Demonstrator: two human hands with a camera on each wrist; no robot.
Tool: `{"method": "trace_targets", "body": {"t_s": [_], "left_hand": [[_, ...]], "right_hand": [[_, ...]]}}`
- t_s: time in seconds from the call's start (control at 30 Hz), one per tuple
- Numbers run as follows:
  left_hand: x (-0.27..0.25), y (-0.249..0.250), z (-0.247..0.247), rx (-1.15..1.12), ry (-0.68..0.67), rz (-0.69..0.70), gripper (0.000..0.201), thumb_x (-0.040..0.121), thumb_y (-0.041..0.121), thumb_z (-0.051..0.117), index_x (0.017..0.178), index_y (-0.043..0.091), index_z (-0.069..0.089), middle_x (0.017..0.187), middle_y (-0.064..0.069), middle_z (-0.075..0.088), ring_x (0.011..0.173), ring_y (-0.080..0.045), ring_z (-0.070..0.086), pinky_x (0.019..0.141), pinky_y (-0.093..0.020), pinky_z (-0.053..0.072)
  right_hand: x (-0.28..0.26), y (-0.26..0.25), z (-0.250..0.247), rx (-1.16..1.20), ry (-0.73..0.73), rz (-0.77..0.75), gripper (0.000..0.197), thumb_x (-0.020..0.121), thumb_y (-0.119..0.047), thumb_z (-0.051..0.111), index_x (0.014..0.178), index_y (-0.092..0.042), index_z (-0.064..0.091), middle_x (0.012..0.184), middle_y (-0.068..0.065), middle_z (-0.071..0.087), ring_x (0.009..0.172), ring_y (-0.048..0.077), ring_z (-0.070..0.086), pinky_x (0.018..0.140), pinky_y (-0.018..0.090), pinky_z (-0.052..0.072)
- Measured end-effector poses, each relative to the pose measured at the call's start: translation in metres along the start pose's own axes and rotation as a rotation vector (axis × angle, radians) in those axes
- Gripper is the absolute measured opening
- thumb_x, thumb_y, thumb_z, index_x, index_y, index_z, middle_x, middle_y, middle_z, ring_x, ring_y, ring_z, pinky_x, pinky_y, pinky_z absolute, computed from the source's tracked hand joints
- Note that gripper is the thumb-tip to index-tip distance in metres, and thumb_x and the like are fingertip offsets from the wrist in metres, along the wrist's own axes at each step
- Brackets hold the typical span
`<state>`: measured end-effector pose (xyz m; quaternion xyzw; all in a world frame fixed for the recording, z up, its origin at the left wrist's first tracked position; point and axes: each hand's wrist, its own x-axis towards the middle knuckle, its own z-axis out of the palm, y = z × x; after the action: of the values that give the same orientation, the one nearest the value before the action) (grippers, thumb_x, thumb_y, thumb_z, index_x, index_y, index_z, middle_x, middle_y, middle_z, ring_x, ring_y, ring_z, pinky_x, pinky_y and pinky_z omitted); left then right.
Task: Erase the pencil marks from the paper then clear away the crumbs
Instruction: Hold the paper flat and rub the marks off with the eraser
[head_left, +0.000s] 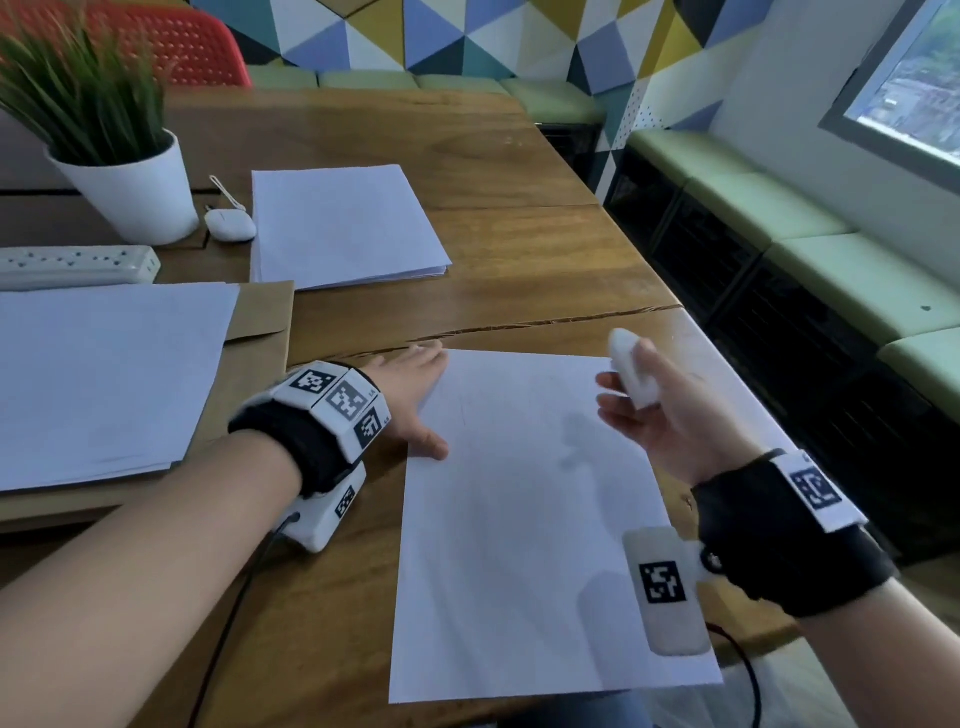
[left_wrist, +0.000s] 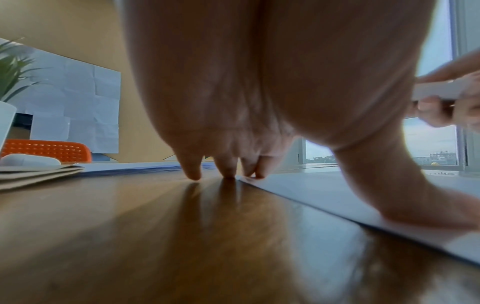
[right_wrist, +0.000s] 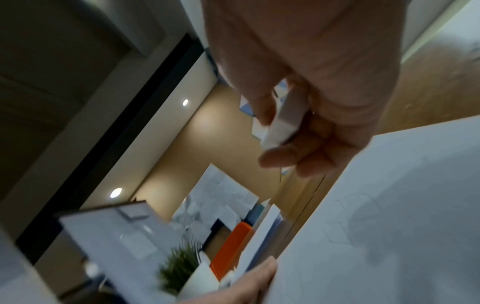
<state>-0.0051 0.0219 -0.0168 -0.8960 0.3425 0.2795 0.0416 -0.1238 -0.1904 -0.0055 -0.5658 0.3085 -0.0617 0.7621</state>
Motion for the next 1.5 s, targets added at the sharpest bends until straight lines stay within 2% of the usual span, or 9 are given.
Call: {"method": "trace_targets", "body": {"t_s": [0.17, 0.4, 0.6, 0.73, 0.87, 1.03, 1.13, 1.3, 1.5], "left_hand": [[-0.006, 0.003, 0.001, -0.038, -0.027, 0.004, 0.114, 0.078, 0.05, 0.066, 0.149, 0.01, -0.013, 0.157, -0.002, -0.018, 0.145, -0.018, -0.013, 0.116, -0.045, -0.003], [-0.004, -0.003, 0.006, -0.071, 0.035, -0.037, 0.121, 0.07, 0.055, 0.071, 0.15, 0.014, -0.01, 0.158, 0.001, -0.015, 0.145, -0.022, -0.016, 0.113, -0.055, -0.009], [-0.001, -0.007, 0.009, -0.088, 0.04, -0.051, 0.123, 0.069, 0.058, 0.07, 0.149, 0.017, -0.014, 0.157, 0.003, -0.018, 0.144, -0.021, -0.018, 0.112, -0.055, -0.012], [0.0, -0.007, 0.009, -0.082, 0.038, -0.049, 0.123, 0.068, 0.059, 0.07, 0.149, 0.017, -0.013, 0.157, 0.003, -0.017, 0.145, -0.022, -0.017, 0.111, -0.057, -0.011], [0.001, -0.008, 0.01, -0.088, 0.053, -0.073, 0.126, 0.065, 0.061, 0.071, 0.149, 0.02, -0.013, 0.157, 0.004, -0.018, 0.144, -0.019, -0.018, 0.11, -0.058, -0.012], [-0.001, -0.007, 0.01, 0.01, 0.088, -0.128, 0.126, 0.063, 0.068, 0.067, 0.149, 0.016, -0.009, 0.158, 0.002, -0.012, 0.145, -0.018, -0.016, 0.109, -0.06, -0.013], [-0.003, -0.006, 0.011, 0.023, 0.102, -0.129, 0.124, 0.063, 0.07, 0.066, 0.15, 0.02, -0.007, 0.159, 0.003, -0.01, 0.145, -0.019, -0.016, 0.108, -0.061, -0.014], [-0.004, -0.006, 0.01, 0.026, 0.077, -0.145, 0.125, 0.064, 0.07, 0.064, 0.149, 0.017, -0.01, 0.158, 0.002, -0.013, 0.144, -0.021, -0.018, 0.108, -0.062, -0.012], [-0.002, -0.008, 0.011, -0.001, 0.053, -0.141, 0.129, 0.063, 0.071, 0.065, 0.148, 0.017, -0.015, 0.157, 0.003, -0.017, 0.144, -0.02, -0.019, 0.108, -0.062, -0.012]], "right_hand": [[0.007, -0.006, 0.038, -0.751, -0.319, -0.036, 0.023, 0.085, -0.031, 0.062, 0.097, -0.012, 0.066, 0.076, 0.0, 0.065, 0.054, 0.012, 0.047, 0.054, 0.022, 0.041], [0.042, -0.009, 0.093, -1.146, -0.306, -0.234, 0.02, 0.079, -0.028, 0.066, 0.066, -0.013, 0.063, 0.066, 0.0, 0.062, 0.05, 0.009, 0.045, 0.044, 0.018, 0.035], [0.032, 0.013, 0.112, -1.256, -0.331, -0.279, 0.017, 0.074, -0.03, 0.068, 0.068, -0.014, 0.068, 0.057, -0.002, 0.049, 0.058, 0.016, 0.046, 0.046, 0.024, 0.033], [0.041, 0.014, 0.114, -1.306, -0.124, -0.329, 0.022, 0.081, -0.028, 0.058, 0.074, -0.007, 0.06, 0.063, 0.003, 0.05, 0.062, 0.024, 0.05, 0.045, 0.024, 0.031], [0.039, 0.019, 0.116, -1.29, -0.316, -0.311, 0.021, 0.079, -0.033, 0.061, 0.073, -0.014, 0.067, 0.071, 0.003, 0.058, 0.069, 0.022, 0.054, 0.048, 0.027, 0.036], [0.041, 0.014, 0.113, -1.384, -0.093, -0.357, 0.024, 0.083, -0.03, 0.056, 0.087, -0.007, 0.064, 0.065, 0.001, 0.049, 0.068, 0.027, 0.053, 0.047, 0.023, 0.032], [0.036, 0.02, 0.122, -1.342, -0.224, -0.396, 0.027, 0.081, -0.033, 0.059, 0.077, -0.007, 0.063, 0.059, 0.0, 0.047, 0.062, 0.024, 0.05, 0.046, 0.024, 0.031], [0.038, 0.014, 0.12, -1.435, -0.007, -0.419, 0.028, 0.083, -0.02, 0.05, 0.058, -0.011, 0.04, 0.059, 0.0, 0.042, 0.05, 0.018, 0.039, 0.047, 0.021, 0.027], [0.037, 0.011, 0.12, -1.366, -0.114, -0.306, 0.03, 0.078, -0.027, 0.061, 0.057, -0.013, 0.045, 0.059, 0.0, 0.048, 0.055, 0.021, 0.047, 0.046, 0.022, 0.029]]}}
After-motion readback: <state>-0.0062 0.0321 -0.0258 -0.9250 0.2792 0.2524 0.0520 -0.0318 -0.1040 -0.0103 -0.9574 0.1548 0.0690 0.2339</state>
